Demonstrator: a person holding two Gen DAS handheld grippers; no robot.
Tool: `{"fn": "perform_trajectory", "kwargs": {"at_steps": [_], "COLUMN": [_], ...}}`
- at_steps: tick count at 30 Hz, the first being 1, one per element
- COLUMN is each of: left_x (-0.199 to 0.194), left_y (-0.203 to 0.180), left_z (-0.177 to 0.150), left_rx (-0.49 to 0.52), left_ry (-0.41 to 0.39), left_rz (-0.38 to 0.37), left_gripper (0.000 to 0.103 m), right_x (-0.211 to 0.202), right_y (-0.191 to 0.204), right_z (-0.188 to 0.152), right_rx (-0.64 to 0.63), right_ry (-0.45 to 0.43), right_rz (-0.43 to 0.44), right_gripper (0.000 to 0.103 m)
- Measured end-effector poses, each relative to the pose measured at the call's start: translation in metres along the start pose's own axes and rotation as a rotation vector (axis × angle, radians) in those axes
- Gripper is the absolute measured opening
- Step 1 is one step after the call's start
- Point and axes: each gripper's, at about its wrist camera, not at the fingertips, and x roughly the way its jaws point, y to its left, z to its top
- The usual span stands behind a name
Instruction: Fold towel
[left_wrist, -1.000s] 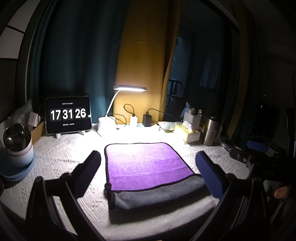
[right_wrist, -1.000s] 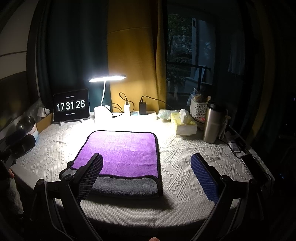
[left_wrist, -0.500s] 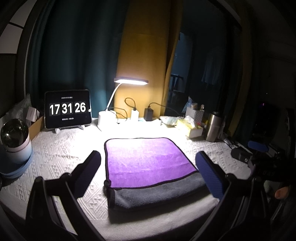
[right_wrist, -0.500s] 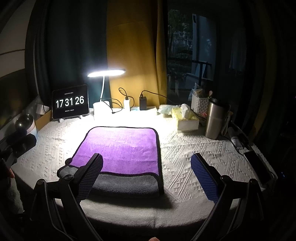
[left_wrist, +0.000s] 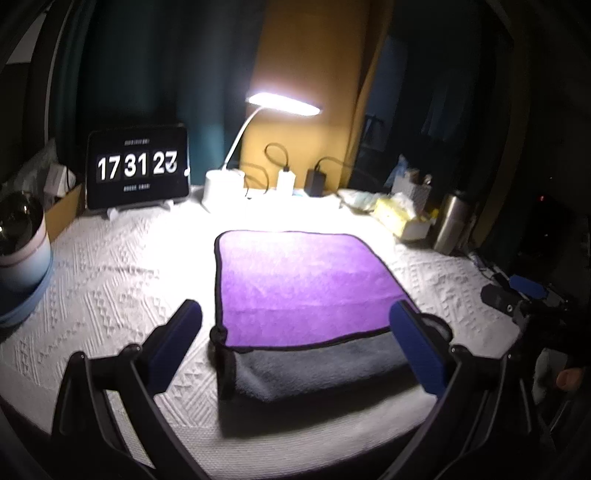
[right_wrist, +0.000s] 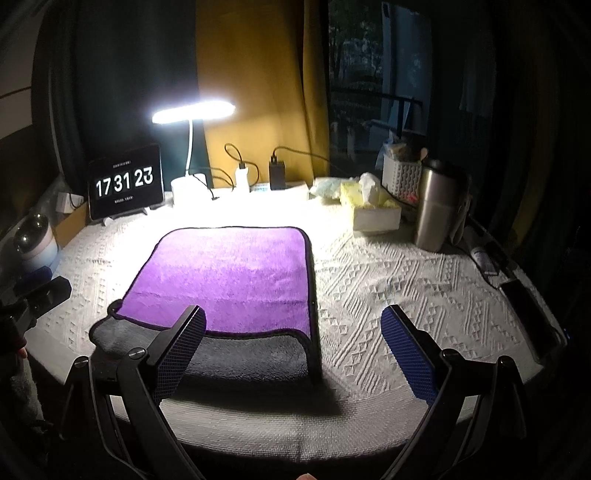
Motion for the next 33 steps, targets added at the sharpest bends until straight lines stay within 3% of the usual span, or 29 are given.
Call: {"fn": "perform_trajectory", "kwargs": {"at_steps": [13,21,33], "left_x": [0.05,0.071,0.091], "left_y": [0.018,0.025,0.033], "left_z": [-0.017,-0.031,-0.045], "left_rx": [-0.057,-0.087,-0.097], "left_ry": [0.157,0.248,0.334], "left_rz": [0.025,0.031,0.088], "left_gripper": [0.1,0.09,0.05], "right_x": [0.051,0.073,0.105], "right_y": [-0.013,-0.015,-0.019], "right_z": [-0.009,-0.018,-0.027], "right_rx": [0.016,0.018,0.03], "right_ry": [0.117,0.184,0.277], "right_rz": [0.039,0.075,0.122], "right_gripper": [0.09,0.083,0.061]}}
